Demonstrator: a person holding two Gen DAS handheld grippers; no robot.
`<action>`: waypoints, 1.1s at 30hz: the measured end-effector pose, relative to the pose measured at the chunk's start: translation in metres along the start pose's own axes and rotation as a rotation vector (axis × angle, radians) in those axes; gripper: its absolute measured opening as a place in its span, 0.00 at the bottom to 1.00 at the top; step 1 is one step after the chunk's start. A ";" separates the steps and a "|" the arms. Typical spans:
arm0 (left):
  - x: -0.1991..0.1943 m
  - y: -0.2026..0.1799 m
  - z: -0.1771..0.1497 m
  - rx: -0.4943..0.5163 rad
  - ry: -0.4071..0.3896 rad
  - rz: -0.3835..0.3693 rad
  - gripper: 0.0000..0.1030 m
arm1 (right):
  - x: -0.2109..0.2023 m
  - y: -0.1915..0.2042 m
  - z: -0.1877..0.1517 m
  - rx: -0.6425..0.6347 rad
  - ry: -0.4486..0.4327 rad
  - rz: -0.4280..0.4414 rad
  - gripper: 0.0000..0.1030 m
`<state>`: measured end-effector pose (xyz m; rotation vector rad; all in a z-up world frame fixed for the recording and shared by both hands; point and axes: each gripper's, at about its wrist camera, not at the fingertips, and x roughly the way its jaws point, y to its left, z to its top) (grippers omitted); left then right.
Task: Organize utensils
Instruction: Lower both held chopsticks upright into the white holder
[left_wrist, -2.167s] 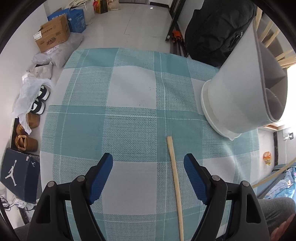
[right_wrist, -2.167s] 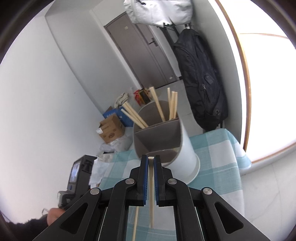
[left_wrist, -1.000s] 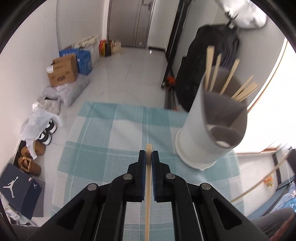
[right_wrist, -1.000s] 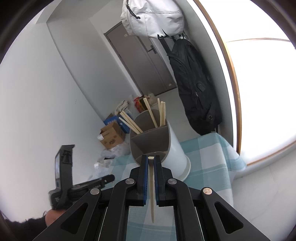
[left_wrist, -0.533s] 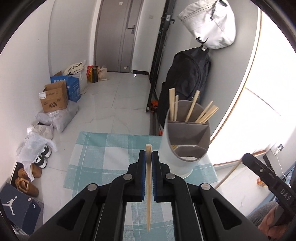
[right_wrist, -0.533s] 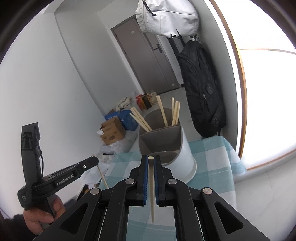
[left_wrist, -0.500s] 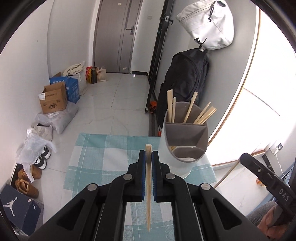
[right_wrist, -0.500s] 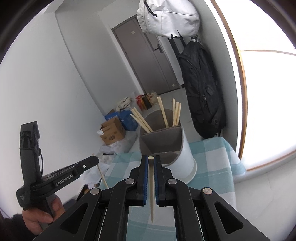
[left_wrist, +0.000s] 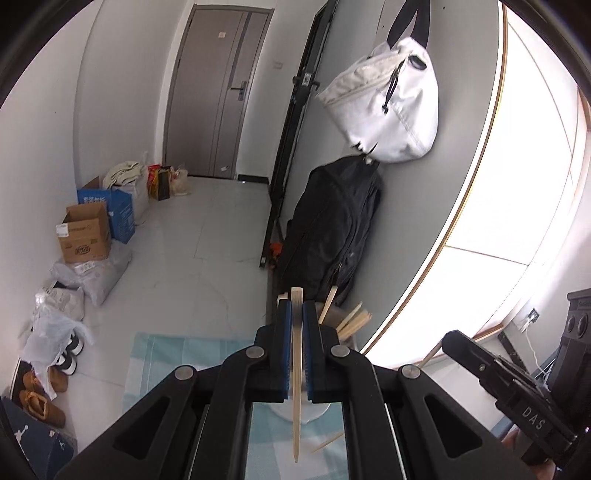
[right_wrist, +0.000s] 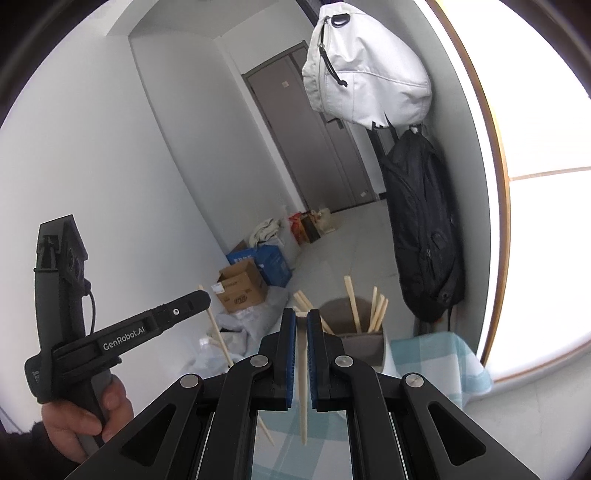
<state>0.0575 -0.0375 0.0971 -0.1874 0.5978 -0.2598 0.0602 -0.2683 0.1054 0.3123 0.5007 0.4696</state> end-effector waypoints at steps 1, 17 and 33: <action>0.000 -0.002 0.007 0.000 -0.012 -0.004 0.02 | 0.000 0.000 0.010 0.001 -0.005 0.002 0.05; 0.041 -0.016 0.068 0.070 -0.105 -0.024 0.02 | 0.039 -0.004 0.100 -0.095 -0.079 -0.040 0.05; 0.095 0.002 0.036 0.041 -0.095 -0.047 0.02 | 0.087 -0.027 0.078 -0.119 -0.013 -0.083 0.05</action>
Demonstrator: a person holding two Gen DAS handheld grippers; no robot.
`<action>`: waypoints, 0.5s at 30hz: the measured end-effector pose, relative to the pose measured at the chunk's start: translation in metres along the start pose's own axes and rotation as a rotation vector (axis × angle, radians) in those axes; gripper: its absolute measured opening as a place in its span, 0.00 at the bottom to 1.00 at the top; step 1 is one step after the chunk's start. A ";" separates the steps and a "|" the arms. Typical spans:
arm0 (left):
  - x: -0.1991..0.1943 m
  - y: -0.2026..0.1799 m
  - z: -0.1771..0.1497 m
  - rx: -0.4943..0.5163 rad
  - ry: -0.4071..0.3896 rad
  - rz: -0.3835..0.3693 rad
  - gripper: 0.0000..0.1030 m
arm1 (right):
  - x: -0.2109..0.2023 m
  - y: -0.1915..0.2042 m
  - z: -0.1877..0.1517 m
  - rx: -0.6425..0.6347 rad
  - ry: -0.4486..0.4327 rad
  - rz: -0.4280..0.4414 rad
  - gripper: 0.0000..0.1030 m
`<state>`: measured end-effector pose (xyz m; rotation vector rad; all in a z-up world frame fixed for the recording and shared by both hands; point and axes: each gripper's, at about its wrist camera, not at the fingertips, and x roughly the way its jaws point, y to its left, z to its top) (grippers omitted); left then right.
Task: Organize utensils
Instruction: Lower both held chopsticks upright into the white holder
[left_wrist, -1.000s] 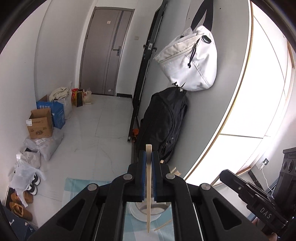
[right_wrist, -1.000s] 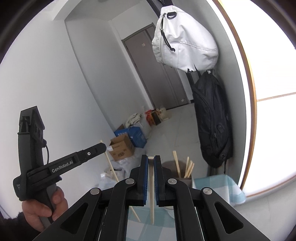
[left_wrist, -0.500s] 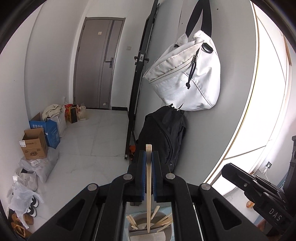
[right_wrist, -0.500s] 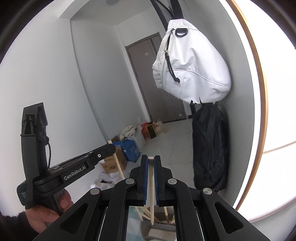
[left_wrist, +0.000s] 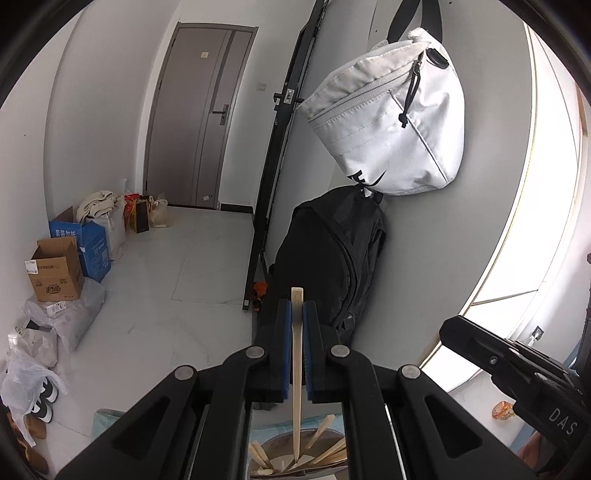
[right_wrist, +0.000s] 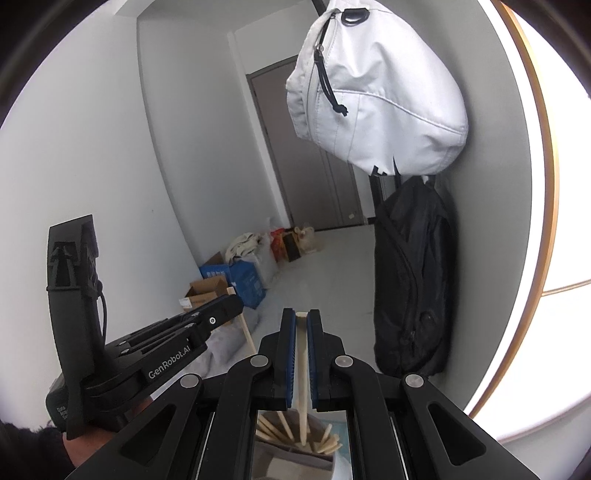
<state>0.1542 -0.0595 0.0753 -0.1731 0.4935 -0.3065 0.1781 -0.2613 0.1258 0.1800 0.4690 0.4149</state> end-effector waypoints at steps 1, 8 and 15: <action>0.000 -0.001 -0.002 0.009 -0.004 -0.003 0.02 | 0.001 0.000 -0.002 -0.001 0.002 0.000 0.05; -0.003 -0.010 -0.013 0.080 -0.003 -0.037 0.02 | 0.013 -0.003 -0.022 -0.015 0.039 0.006 0.05; -0.001 -0.005 -0.026 0.105 0.069 -0.068 0.02 | 0.023 -0.009 -0.043 0.013 0.090 0.021 0.05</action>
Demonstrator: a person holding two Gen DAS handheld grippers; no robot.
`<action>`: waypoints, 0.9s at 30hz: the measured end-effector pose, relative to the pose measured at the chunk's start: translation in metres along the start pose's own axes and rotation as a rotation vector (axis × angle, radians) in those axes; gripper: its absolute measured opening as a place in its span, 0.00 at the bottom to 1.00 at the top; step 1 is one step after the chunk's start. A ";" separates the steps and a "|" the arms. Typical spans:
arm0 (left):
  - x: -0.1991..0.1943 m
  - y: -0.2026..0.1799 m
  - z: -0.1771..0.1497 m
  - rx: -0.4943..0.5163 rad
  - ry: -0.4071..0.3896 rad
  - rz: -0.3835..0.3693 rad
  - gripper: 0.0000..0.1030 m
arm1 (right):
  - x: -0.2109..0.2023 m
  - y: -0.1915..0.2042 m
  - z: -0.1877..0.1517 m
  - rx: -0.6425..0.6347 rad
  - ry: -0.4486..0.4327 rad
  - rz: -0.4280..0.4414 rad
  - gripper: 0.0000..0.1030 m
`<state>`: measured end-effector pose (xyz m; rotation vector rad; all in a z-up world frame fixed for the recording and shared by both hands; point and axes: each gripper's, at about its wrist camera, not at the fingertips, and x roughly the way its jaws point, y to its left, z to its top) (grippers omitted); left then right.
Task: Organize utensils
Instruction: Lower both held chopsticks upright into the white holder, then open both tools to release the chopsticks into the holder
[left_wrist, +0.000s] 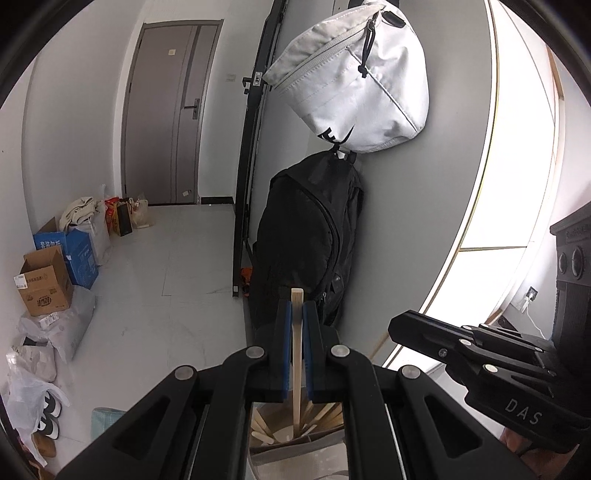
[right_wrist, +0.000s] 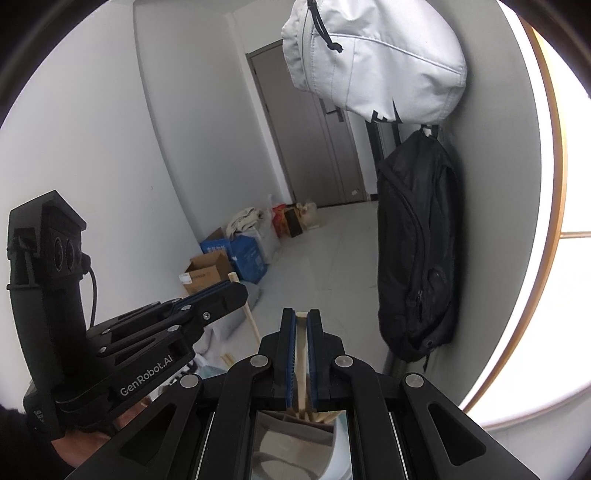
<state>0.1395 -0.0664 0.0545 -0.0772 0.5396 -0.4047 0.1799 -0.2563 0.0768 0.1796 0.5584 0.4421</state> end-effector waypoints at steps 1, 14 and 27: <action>0.000 0.000 -0.001 0.001 0.008 -0.005 0.02 | 0.001 -0.001 -0.003 0.008 0.007 0.009 0.05; 0.005 0.017 -0.002 -0.132 0.242 -0.076 0.43 | -0.009 -0.019 -0.019 0.162 0.051 0.114 0.37; -0.058 0.006 -0.002 -0.153 0.120 0.077 0.63 | -0.086 0.003 -0.032 0.136 -0.044 0.084 0.61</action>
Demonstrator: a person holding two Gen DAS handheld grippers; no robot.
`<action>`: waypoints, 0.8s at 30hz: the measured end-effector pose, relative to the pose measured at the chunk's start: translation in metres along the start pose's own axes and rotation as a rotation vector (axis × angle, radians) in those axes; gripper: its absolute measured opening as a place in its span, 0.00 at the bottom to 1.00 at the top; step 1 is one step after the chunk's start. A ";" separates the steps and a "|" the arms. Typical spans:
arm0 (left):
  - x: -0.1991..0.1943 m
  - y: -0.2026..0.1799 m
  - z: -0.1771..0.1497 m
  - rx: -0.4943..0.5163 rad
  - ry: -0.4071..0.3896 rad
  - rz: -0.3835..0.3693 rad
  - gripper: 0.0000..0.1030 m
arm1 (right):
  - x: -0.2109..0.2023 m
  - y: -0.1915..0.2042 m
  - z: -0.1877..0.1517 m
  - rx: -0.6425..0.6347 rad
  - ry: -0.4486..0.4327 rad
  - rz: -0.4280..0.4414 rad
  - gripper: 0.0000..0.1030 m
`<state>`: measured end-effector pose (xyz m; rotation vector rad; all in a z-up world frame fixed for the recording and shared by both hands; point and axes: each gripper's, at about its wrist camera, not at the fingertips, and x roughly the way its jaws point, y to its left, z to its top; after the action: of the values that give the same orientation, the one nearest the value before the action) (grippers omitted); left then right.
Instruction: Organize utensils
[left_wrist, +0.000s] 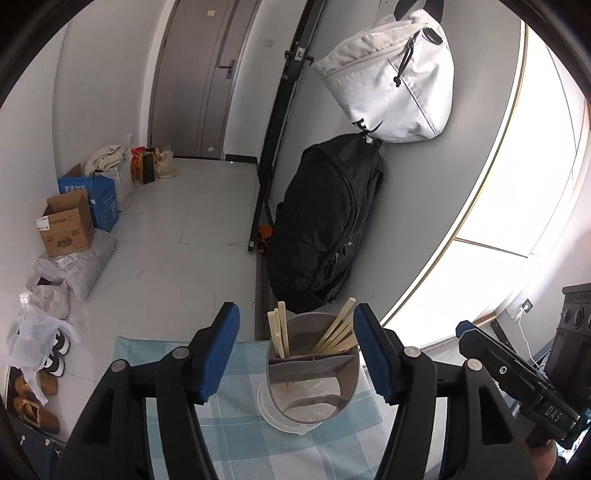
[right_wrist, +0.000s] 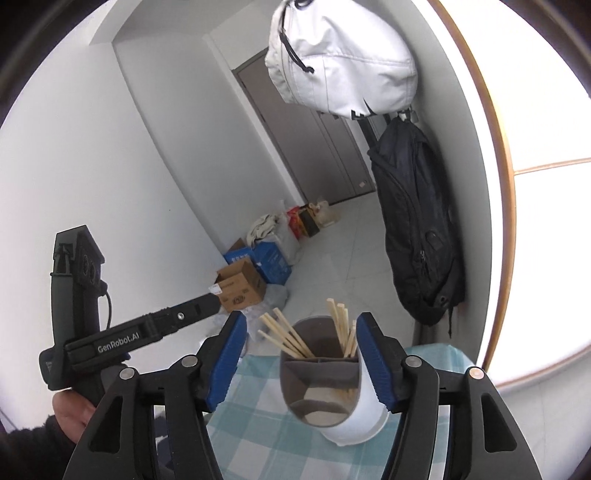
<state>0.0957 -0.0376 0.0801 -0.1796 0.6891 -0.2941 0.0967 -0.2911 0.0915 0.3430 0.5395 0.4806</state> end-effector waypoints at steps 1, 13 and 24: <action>-0.006 -0.001 -0.001 -0.002 -0.020 0.020 0.72 | -0.004 0.002 0.000 -0.003 -0.007 -0.004 0.64; -0.066 -0.014 -0.016 0.040 -0.158 0.102 0.88 | -0.058 0.034 -0.015 -0.045 -0.108 0.000 0.90; -0.096 -0.012 -0.045 0.052 -0.261 0.149 0.92 | -0.082 0.051 -0.047 -0.131 -0.187 0.003 1.00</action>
<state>-0.0065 -0.0205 0.1066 -0.1134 0.4327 -0.1422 -0.0091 -0.2823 0.1096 0.2601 0.3246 0.4787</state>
